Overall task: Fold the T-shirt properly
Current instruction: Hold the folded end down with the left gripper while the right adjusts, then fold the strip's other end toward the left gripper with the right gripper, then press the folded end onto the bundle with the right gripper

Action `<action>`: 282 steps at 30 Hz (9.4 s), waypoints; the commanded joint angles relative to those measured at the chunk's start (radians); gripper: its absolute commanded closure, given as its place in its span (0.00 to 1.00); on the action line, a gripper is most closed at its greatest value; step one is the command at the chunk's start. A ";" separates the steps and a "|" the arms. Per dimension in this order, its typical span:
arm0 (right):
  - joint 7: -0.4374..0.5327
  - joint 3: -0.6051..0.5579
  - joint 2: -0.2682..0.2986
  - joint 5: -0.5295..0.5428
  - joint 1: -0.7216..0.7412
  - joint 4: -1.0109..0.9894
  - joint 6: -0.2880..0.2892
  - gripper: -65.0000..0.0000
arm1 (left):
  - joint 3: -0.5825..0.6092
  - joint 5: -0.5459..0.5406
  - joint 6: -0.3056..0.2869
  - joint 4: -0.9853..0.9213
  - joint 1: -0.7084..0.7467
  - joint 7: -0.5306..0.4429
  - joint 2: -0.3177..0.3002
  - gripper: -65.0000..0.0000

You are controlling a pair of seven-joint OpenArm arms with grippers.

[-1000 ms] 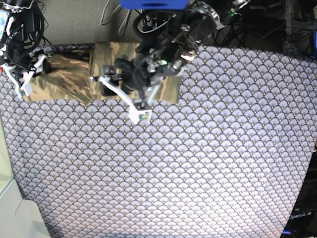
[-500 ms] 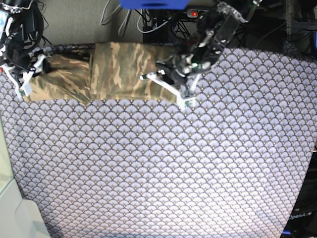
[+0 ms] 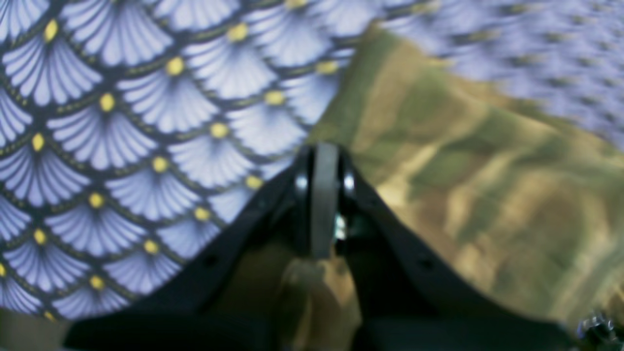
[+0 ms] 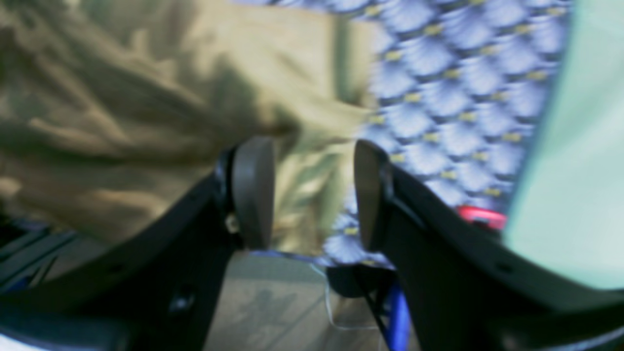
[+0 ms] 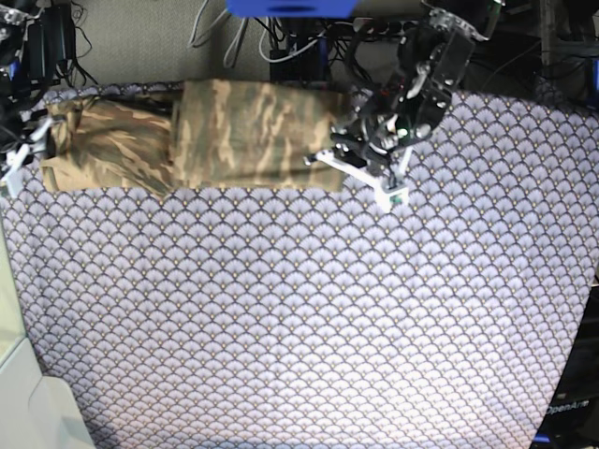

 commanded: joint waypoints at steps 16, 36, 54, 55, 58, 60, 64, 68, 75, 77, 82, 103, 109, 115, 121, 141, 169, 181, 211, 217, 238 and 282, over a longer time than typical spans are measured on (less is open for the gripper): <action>-0.088 0.032 0.099 0.184 0.154 -0.384 -0.004 0.34 | -0.002 0.001 0.009 -0.046 0.002 -0.052 -0.021 0.98; -0.076 0.032 0.094 0.184 0.174 -0.387 -0.004 0.34 | 0.001 0.001 0.009 -0.044 0.002 -0.047 -0.013 0.98; 0.009 -0.022 0.114 0.178 0.181 -0.450 -0.004 0.34 | 0.001 0.001 0.009 -0.036 0.005 -0.043 -0.016 0.98; 0.020 -0.022 0.126 0.178 0.184 -0.479 -0.004 0.34 | 0.001 0.001 0.009 -0.036 0.013 -0.043 -0.018 0.98; 0.052 -0.022 0.142 0.178 0.186 -0.538 -0.004 0.34 | -0.004 0.001 0.009 -0.036 0.017 -0.047 -0.019 0.98; 0.061 -0.022 0.151 0.178 0.186 -0.550 -0.004 0.34 | -0.004 0.001 0.009 -0.036 0.017 -0.047 -0.019 0.98; 0.053 -0.022 0.152 0.179 0.181 -0.551 -0.004 0.34 | -0.004 0.001 0.009 -0.036 0.016 -0.047 -0.019 0.98; 0.047 -0.036 0.151 0.184 0.177 -0.550 -0.004 0.34 | -0.006 0.001 0.009 -0.036 0.011 -0.046 -0.018 0.98; 0.033 -0.060 0.105 0.185 0.138 -0.484 -0.004 0.34 | -0.006 0.001 0.009 -0.043 0.007 -0.046 -0.015 0.98; 0.012 -0.056 0.090 0.185 0.123 -0.438 -0.004 0.34 | -0.006 0.001 0.009 -0.043 0.007 -0.046 -0.015 0.98; -0.039 -0.056 0.051 0.185 0.115 -0.343 -0.004 0.35 | -0.007 0.001 0.009 -0.044 0.007 -0.046 -0.013 0.98; -0.097 -0.056 0.082 0.299 0.120 -0.335 -0.004 0.44 | -0.007 0.001 0.009 -0.044 0.007 -0.050 -0.018 0.98; -0.102 -0.063 0.094 0.320 0.115 -0.335 -0.004 0.44 | -0.007 0.006 0.009 -0.044 0.007 -0.050 -0.016 0.98; -0.109 -0.132 0.145 0.508 0.085 -0.335 -0.004 0.44 | -0.007 0.006 0.009 -0.046 0.007 -0.052 -0.016 0.98; -0.117 -0.140 0.152 0.541 0.080 -0.335 -0.004 0.44 | -0.007 0.006 0.009 -0.046 0.007 -0.054 -0.018 0.98; -0.114 -0.140 0.108 0.535 0.046 -0.338 -0.004 0.44 | -0.007 0.006 0.009 -0.046 0.010 -0.054 -0.019 0.98; -0.071 -0.134 0.053 0.373 0.054 -0.340 -0.004 0.82 | -0.007 0.003 0.009 -0.036 0.017 -0.054 -0.021 0.98; -0.080 -0.129 0.059 0.417 0.052 -0.332 -0.004 1.00 | -0.007 0.001 0.009 -0.036 0.017 -0.054 -0.021 0.98; -0.333 -0.114 -0.196 0.583 0.002 0.285 -0.004 1.00 | -0.007 0.001 0.009 -0.035 0.026 -0.041 -0.021 0.98; -0.333 -0.215 -0.254 0.583 0.006 0.286 -0.004 1.00 | -0.007 -0.001 0.009 0.062 0.033 -0.040 -0.050 0.98; -0.333 -0.442 -0.335 0.583 0.109 0.286 -0.004 1.00 | -0.177 0.001 0.009 -0.039 0.054 0.049 -0.044 0.98; -0.250 -0.768 -0.386 0.578 0.189 0.082 -0.004 0.69 | -0.245 0.003 0.009 0.143 0.149 0.083 -0.073 0.98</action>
